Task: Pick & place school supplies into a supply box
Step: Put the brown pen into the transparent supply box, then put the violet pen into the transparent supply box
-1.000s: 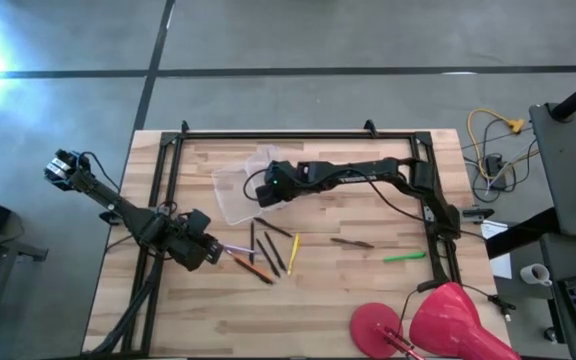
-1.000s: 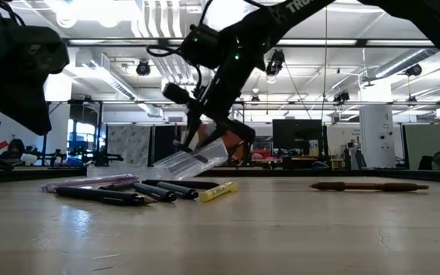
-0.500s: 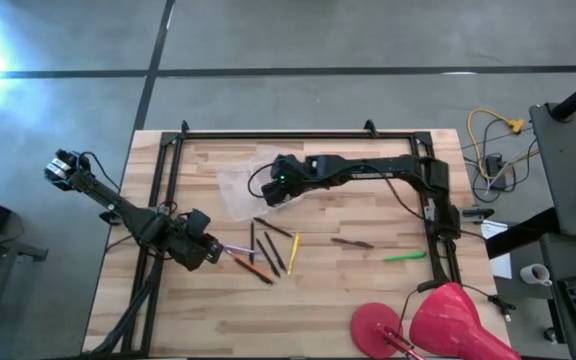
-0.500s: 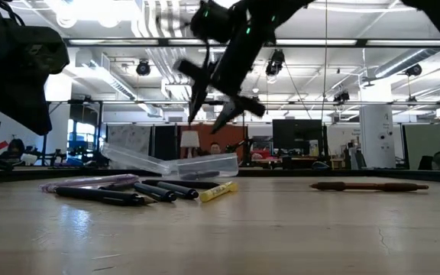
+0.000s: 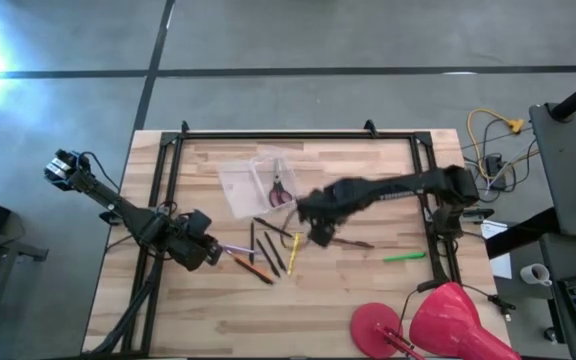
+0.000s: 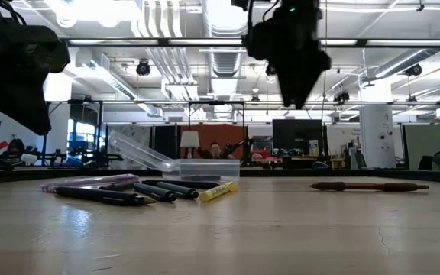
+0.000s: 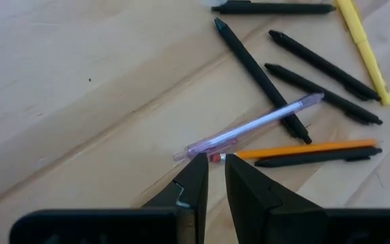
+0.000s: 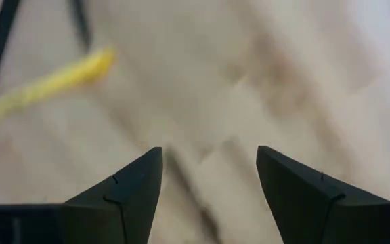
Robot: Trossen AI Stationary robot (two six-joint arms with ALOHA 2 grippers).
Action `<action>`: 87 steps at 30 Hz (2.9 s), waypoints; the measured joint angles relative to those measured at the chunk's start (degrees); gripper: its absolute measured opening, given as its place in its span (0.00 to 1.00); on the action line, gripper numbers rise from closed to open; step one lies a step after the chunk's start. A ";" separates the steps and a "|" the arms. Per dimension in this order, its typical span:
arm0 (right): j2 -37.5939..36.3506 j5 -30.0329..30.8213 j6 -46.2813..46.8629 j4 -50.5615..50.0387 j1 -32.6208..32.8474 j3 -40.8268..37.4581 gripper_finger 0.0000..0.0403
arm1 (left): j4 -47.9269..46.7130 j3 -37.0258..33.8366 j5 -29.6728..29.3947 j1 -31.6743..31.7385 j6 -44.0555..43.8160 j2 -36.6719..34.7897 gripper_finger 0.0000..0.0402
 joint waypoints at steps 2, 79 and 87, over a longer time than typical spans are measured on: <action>0.11 -1.77 0.00 -0.02 2.51 -1.46 0.57 | 0.86 0.00 1.34 -0.04 2.00 0.00 0.09; 18.86 -9.79 1.51 27.68 -20.74 16.33 0.39 | 17.40 -0.39 -0.35 -4.43 9.28 0.31 0.09; 16.51 -6.48 -14.06 18.90 -14.03 24.35 0.54 | 21.23 -0.46 -0.07 -4.43 14.37 1.19 0.09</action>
